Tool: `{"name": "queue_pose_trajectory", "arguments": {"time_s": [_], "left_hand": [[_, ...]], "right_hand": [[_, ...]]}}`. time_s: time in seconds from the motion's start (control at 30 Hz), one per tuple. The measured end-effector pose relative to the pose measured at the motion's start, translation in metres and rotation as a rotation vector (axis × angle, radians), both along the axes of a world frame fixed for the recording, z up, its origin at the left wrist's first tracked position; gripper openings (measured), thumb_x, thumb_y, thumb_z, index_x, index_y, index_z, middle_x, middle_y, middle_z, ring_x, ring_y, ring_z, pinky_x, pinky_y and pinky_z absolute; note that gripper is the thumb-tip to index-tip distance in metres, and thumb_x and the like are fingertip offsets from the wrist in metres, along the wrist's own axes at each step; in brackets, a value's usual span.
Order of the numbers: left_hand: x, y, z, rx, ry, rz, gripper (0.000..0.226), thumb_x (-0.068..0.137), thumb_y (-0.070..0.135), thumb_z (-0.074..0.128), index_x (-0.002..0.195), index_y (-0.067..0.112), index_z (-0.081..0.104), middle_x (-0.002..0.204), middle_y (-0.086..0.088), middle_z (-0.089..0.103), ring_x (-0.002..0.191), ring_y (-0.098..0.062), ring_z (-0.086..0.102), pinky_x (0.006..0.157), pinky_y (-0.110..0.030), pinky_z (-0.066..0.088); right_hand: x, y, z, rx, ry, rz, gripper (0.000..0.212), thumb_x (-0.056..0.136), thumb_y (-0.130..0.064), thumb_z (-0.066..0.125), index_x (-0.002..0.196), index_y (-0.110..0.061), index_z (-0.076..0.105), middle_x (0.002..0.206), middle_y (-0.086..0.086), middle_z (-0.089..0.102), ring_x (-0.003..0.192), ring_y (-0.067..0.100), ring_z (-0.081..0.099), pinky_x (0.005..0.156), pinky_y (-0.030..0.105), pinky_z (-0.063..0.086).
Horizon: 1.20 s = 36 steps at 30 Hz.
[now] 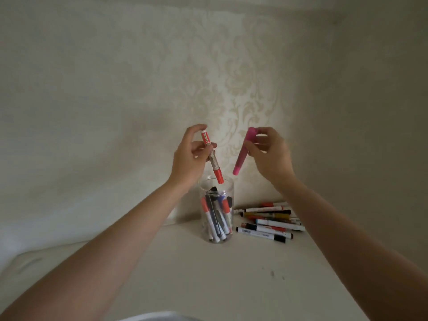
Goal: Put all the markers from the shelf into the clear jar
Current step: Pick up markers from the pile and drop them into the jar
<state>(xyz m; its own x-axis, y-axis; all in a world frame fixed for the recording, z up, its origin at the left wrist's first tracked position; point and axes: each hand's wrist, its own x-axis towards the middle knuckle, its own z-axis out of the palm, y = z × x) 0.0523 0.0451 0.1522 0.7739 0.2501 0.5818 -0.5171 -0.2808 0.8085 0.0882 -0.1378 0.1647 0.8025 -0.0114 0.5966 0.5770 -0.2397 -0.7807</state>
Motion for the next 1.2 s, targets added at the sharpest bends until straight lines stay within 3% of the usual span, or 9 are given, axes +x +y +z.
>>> {"name": "queue_pose_trajectory", "arguments": {"time_s": [0.1, 0.33, 0.43, 0.57, 0.73, 0.83, 1.0, 1.13, 1.2], "left_hand": [[0.008, 0.006, -0.009, 0.146, -0.019, 0.133, 0.035, 0.093, 0.006, 0.062, 0.119, 0.028, 0.055, 0.098, -0.004, 0.074, 0.091, -0.014, 0.071, 0.085, -0.031, 0.059], [0.019, 0.009, -0.051, 0.452, 0.174, 0.138, 0.018, 0.089, 0.016, 0.068, 0.105, 0.01, 0.073, 0.1, -0.003, 0.074, 0.086, -0.012, 0.069, 0.092, -0.036, 0.057], [0.017, 0.011, -0.048, 0.532, 0.197, 0.157, 0.029, 0.091, 0.033, 0.064, 0.107, 0.01, 0.074, 0.106, -0.005, 0.075, 0.095, -0.017, 0.07, 0.093, -0.034, 0.055], [0.019, 0.002, -0.036, 0.497, 0.033, 0.183, 0.015, 0.093, 0.021, 0.062, 0.1, 0.014, 0.072, 0.096, 0.001, 0.073, 0.088, -0.009, 0.068, 0.086, -0.026, 0.057], [0.024, -0.046, -0.043, 0.649, 0.011, -0.001, 0.012, 0.089, 0.013, 0.065, 0.099, 0.015, 0.071, 0.097, 0.003, 0.071, 0.085, -0.007, 0.067, 0.081, -0.018, 0.056], [0.037, -0.079, -0.075, 0.825, 0.215, -0.195, 0.016, 0.088, 0.012, 0.066, 0.104, 0.015, 0.07, 0.101, 0.0, 0.071, 0.088, -0.011, 0.068, 0.084, -0.028, 0.058], [0.062, -0.108, -0.139, 1.203, 0.376, -0.256, 0.034, 0.087, 0.019, 0.066, 0.121, 0.016, 0.062, 0.126, -0.006, 0.059, 0.113, -0.023, 0.058, 0.092, -0.037, 0.05], [0.072, -0.115, -0.16, 1.231, 0.349, -0.204, 0.033, 0.092, 0.019, 0.061, 0.125, 0.017, 0.058, 0.133, -0.004, 0.056, 0.12, -0.02, 0.054, 0.094, -0.029, 0.045], [0.075, -0.116, -0.167, 1.231, 0.34, -0.173, 0.033, 0.093, 0.02, 0.06, 0.126, 0.017, 0.058, 0.134, -0.004, 0.055, 0.122, -0.021, 0.053, 0.096, -0.031, 0.046]], "right_hand": [[0.011, 0.022, -0.016, -0.021, 0.05, 0.02, 0.026, 0.087, -0.015, 0.066, 0.112, -0.018, 0.061, 0.1, -0.004, 0.069, 0.09, 0.013, 0.068, 0.082, 0.036, 0.059], [0.032, 0.051, -0.051, -0.206, 0.085, -0.011, 0.033, 0.087, -0.018, 0.067, 0.12, -0.019, 0.059, 0.093, -0.007, 0.068, 0.079, 0.005, 0.064, 0.071, 0.013, 0.051], [0.043, 0.055, -0.055, -0.368, 0.072, -0.022, 0.036, 0.088, -0.027, 0.064, 0.123, -0.03, 0.056, 0.098, -0.005, 0.071, 0.086, 0.011, 0.066, 0.077, 0.025, 0.053], [0.053, 0.046, -0.062, -0.617, 0.054, -0.095, 0.027, 0.089, -0.046, 0.056, 0.113, -0.036, 0.065, 0.119, -0.002, 0.064, 0.106, 0.018, 0.06, 0.094, 0.044, 0.049], [0.059, -0.025, -0.084, -0.608, 0.174, -0.161, 0.023, 0.094, -0.021, 0.053, 0.113, -0.026, 0.064, 0.122, 0.003, 0.058, 0.1, 0.018, 0.06, 0.091, 0.032, 0.05], [0.055, -0.069, -0.121, -0.733, 0.36, -0.179, 0.026, 0.089, -0.015, 0.054, 0.111, -0.024, 0.065, 0.119, 0.003, 0.063, 0.102, 0.021, 0.061, 0.087, 0.031, 0.05], [0.042, -0.116, -0.159, -0.883, 0.431, -0.156, 0.034, 0.089, -0.022, 0.056, 0.124, -0.026, 0.06, 0.121, 0.002, 0.06, 0.112, 0.02, 0.057, 0.089, 0.03, 0.047], [0.047, -0.129, -0.175, -0.932, 0.386, -0.094, 0.04, 0.092, -0.029, 0.052, 0.129, -0.042, 0.052, 0.124, -0.002, 0.057, 0.115, 0.019, 0.054, 0.09, 0.032, 0.045], [0.053, -0.128, -0.183, -0.99, 0.373, -0.101, 0.036, 0.092, -0.033, 0.051, 0.128, -0.04, 0.052, 0.125, -0.003, 0.056, 0.116, 0.02, 0.052, 0.089, 0.034, 0.043]]}}
